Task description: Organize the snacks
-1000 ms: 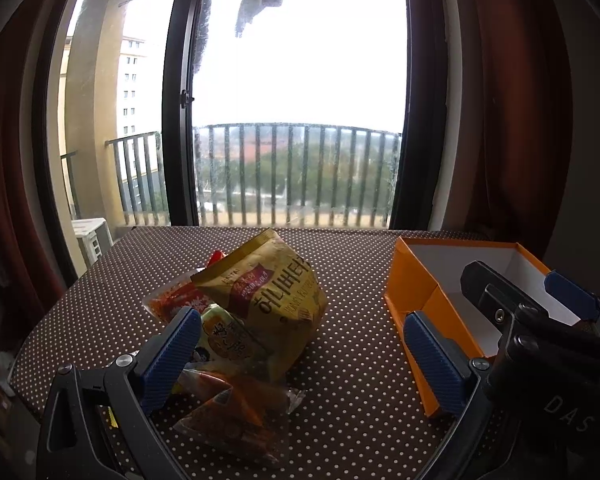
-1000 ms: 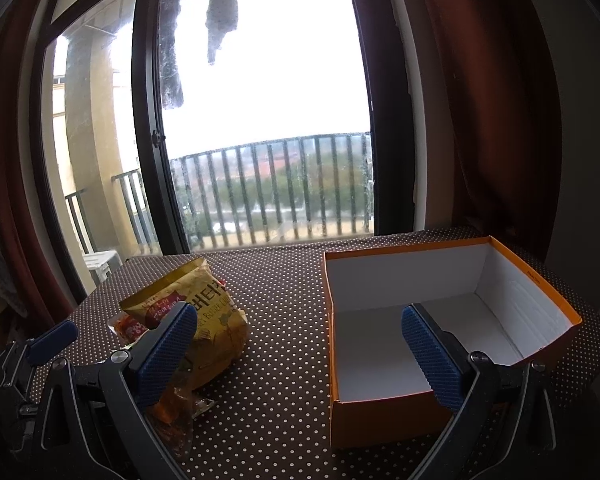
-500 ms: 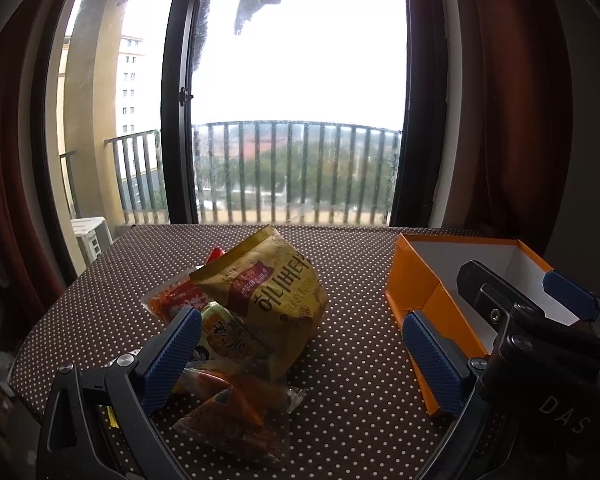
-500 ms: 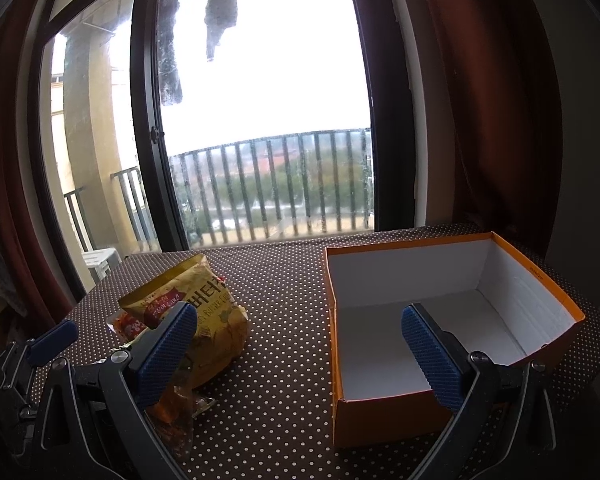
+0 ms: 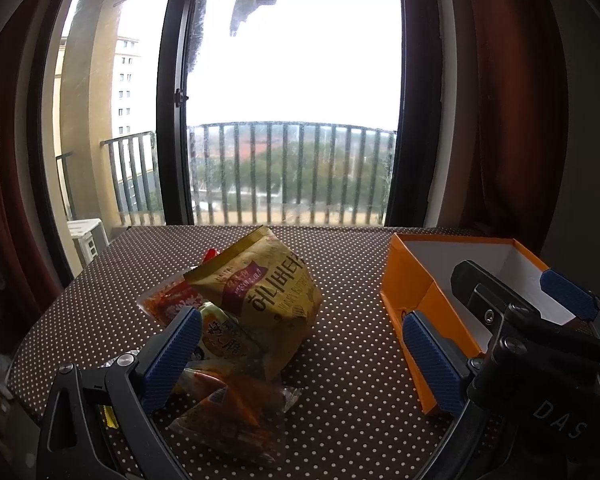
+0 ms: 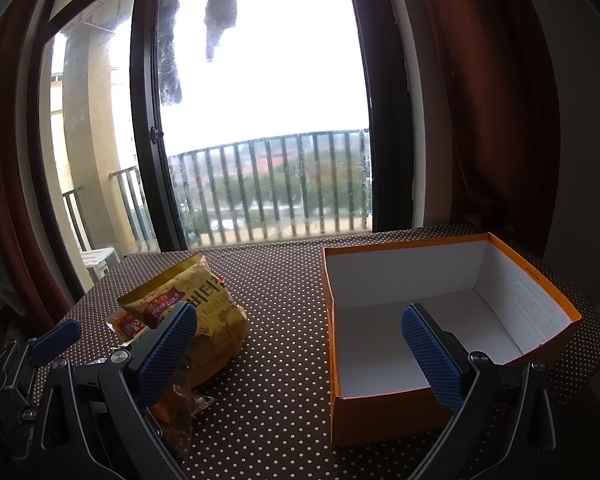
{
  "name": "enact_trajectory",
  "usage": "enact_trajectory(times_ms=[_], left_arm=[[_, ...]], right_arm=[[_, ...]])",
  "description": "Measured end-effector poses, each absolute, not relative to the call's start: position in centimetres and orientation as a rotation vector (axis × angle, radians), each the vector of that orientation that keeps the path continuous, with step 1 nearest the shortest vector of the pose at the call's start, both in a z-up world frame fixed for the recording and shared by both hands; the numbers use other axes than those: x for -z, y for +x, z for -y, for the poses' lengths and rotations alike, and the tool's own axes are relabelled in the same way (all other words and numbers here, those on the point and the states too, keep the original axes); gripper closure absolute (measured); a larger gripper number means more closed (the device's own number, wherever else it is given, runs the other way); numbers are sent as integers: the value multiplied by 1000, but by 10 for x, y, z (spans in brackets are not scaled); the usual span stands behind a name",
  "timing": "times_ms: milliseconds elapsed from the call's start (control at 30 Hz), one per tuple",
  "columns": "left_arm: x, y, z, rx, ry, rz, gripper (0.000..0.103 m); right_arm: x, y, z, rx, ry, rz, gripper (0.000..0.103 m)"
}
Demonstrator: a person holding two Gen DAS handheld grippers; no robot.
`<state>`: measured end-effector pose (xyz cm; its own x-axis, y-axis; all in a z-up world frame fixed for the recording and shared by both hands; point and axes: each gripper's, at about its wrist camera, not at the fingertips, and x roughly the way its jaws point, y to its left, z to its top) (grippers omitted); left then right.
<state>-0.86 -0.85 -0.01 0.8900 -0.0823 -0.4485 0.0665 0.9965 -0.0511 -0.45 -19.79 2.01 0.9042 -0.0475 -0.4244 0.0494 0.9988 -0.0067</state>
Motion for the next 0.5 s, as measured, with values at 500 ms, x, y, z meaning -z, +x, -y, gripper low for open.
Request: enact_trajectory(times_ms=[500], left_arm=[[0, -9, 9, 77, -35, -466, 3]], right_arm=[[-21, -4, 197, 50, 3, -439, 0]])
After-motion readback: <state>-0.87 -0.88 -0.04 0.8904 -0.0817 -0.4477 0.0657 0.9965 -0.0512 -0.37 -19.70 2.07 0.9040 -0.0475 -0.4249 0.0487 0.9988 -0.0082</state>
